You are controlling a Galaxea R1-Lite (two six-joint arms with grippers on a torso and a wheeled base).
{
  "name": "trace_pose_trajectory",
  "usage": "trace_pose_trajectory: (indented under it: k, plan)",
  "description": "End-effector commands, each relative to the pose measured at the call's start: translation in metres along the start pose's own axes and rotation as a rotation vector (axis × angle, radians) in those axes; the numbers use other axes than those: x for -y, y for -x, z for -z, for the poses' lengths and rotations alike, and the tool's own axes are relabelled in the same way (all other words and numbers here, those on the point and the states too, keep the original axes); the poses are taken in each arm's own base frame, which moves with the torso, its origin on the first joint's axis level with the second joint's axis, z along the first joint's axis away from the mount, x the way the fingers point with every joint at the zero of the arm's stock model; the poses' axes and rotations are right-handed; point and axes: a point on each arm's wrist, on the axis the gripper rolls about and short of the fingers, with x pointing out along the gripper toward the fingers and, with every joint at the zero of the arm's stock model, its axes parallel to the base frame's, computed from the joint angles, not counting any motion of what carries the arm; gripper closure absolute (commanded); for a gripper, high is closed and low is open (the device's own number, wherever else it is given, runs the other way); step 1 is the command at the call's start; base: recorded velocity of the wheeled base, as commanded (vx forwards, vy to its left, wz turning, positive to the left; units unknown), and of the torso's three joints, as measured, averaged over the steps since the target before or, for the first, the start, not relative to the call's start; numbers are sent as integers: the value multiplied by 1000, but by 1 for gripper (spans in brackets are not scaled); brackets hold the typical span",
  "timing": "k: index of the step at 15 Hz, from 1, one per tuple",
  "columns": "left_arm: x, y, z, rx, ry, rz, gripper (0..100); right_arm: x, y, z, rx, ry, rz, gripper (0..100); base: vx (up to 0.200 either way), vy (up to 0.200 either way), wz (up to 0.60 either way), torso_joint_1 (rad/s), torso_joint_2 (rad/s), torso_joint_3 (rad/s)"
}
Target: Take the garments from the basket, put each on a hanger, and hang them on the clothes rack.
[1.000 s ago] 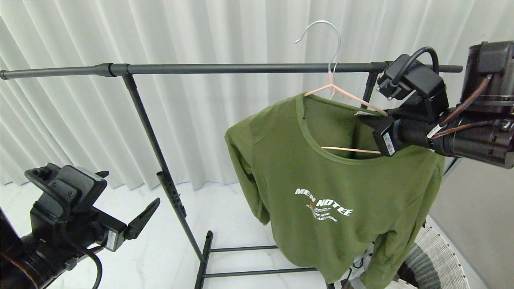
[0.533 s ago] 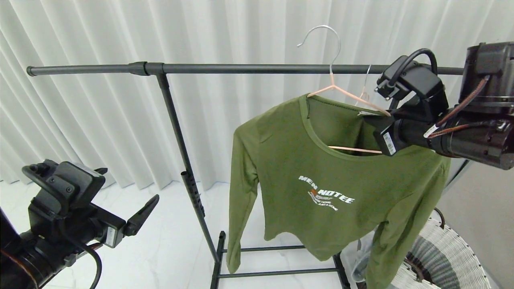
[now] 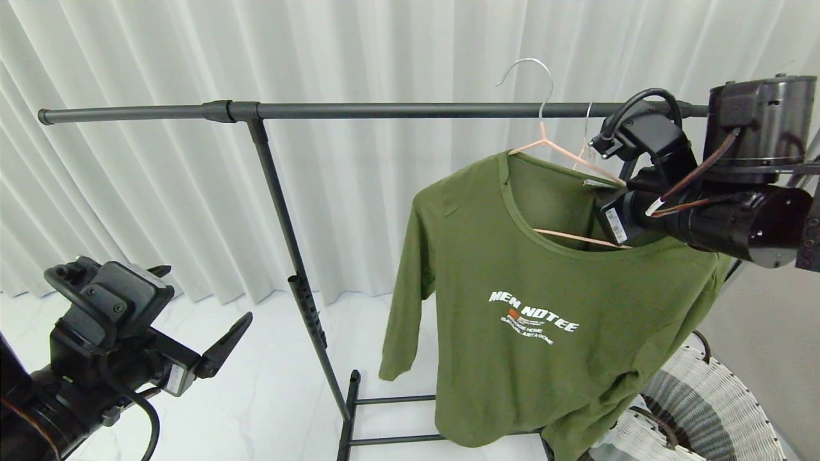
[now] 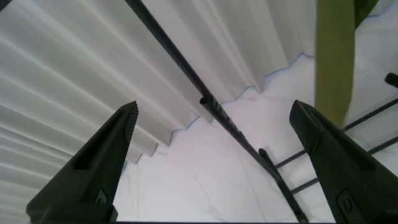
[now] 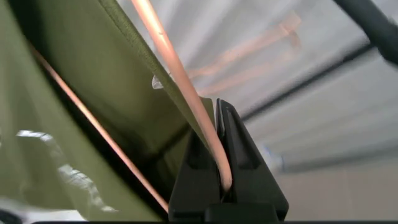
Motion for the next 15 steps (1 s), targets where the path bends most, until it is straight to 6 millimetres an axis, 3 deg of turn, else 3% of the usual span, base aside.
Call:
trace_pose_trajectory:
  k: [1, 5, 7, 11, 15]
  plan:
    - [-1, 0, -1, 3, 3, -6, 0, -2, -14, -1, -33, -16, 67, 100, 0, 0, 0, 0, 0, 0]
    - [-2, 1, -1, -25, 13, -57, 0, -2, -33, -11, -49, -30, 163, 100, 0, 0, 0, 0, 0, 0]
    - [-3, 2, -2, -19, 23, -61, 0, -4, -38, -12, -53, -29, 171, 100, 200, 0, 0, 2, 2, 0]
    - [-2, 3, -1, -20, 26, -57, 0, -5, -39, -11, -66, -26, 189, 100, 200, 0, 0, -1, -2, 4]
    - [0, 4, -2, -10, 26, -45, 0, -8, -42, -9, -76, -20, 189, 100, 0, 0, 0, 0, 0, 0]
